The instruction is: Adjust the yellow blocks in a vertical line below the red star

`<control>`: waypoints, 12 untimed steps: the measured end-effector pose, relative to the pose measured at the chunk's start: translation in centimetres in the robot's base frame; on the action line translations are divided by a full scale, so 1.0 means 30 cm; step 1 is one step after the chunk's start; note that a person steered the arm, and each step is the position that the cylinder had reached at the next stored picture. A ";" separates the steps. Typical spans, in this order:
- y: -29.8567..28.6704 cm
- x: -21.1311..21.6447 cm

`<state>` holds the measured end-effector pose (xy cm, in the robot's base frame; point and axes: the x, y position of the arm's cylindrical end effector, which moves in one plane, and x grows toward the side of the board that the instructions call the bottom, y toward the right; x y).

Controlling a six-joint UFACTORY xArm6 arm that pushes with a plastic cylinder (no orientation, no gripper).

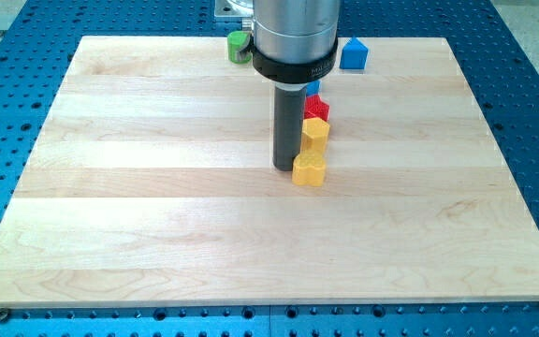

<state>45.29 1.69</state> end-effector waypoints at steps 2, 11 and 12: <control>0.045 0.122; 0.243 0.090; 0.394 0.116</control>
